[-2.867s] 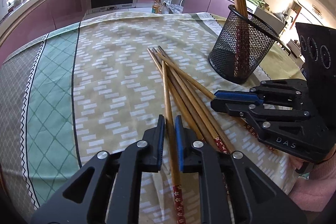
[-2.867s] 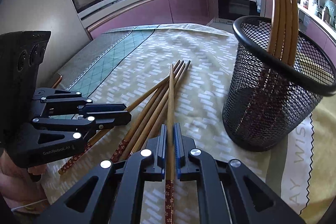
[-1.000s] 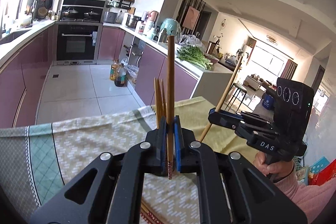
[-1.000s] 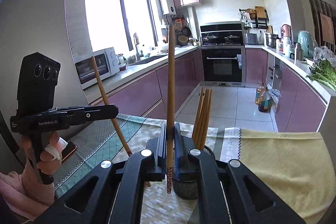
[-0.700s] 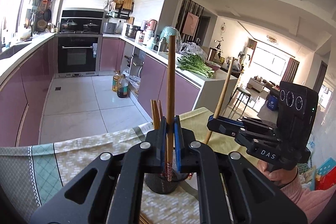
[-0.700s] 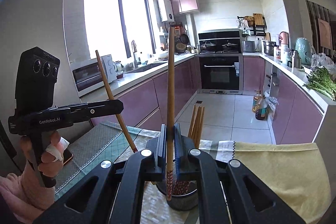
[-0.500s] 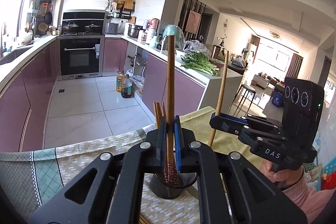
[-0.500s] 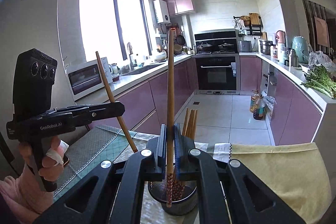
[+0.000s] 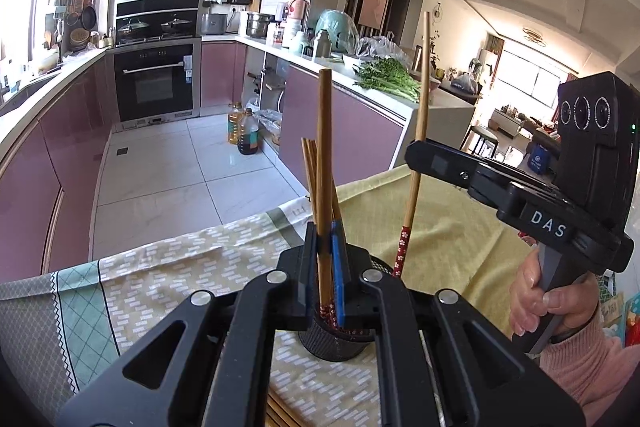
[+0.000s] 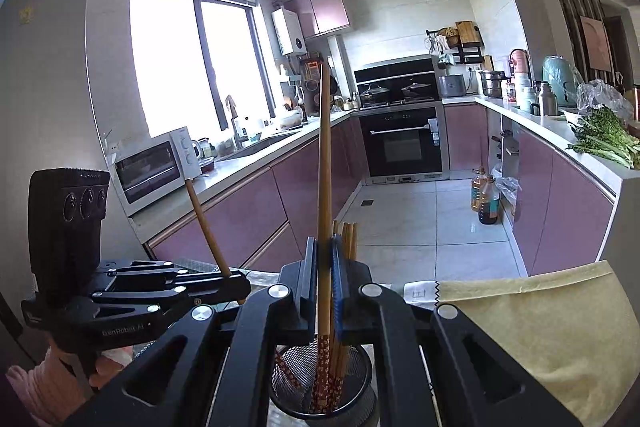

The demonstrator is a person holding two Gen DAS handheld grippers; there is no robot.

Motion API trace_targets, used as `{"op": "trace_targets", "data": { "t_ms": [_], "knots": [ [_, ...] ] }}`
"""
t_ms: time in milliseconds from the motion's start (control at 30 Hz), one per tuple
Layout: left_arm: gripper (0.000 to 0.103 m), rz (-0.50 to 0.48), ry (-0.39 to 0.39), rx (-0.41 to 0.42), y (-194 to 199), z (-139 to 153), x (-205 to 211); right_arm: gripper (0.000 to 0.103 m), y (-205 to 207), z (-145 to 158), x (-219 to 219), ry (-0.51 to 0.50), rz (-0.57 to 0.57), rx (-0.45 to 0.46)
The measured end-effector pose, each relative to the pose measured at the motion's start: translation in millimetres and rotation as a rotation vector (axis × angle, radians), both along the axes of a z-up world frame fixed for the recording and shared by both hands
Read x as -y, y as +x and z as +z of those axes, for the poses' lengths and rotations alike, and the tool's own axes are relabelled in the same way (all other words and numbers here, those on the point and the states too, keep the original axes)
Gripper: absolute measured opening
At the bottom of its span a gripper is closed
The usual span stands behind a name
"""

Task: Organize utensils
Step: 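Lower the left tool's chopstick into the mesh cup while the right tool inserts its own, then open both tools and move them back down to the remaining chopsticks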

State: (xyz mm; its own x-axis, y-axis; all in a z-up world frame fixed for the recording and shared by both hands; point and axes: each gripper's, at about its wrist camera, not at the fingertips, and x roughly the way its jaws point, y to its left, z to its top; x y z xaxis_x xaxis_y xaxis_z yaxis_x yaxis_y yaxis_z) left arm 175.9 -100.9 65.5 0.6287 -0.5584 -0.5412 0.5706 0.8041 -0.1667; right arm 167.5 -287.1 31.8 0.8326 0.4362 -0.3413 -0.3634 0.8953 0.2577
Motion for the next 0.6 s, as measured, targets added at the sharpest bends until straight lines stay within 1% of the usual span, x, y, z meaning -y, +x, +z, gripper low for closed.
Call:
{"op": "trace_targets", "data": {
  "t_ms": [233, 367, 533, 600],
  "knots": [
    [0.007, -0.028, 0.039, -0.029, 3.2, -15.2, 4.5, 0.006, 11.3, -23.6, -5.9, -0.045, 0.012, -0.116],
    [0.007, -0.052, 0.080, -0.061, 8.5, -24.8, 11.0, 0.006, 17.0, -35.3, -8.6, -0.080, 0.030, -0.190],
    [0.008, -0.044, 0.089, -0.099, 21.1, -35.3, 16.2, 0.008, 24.5, -47.8, -11.6, -0.094, 0.031, -0.254],
    [0.008, -0.033, 0.092, -0.100, 26.1, -37.6, 17.5, 0.008, 26.7, -52.8, -12.1, -0.093, 0.025, -0.266]
  ]
}}
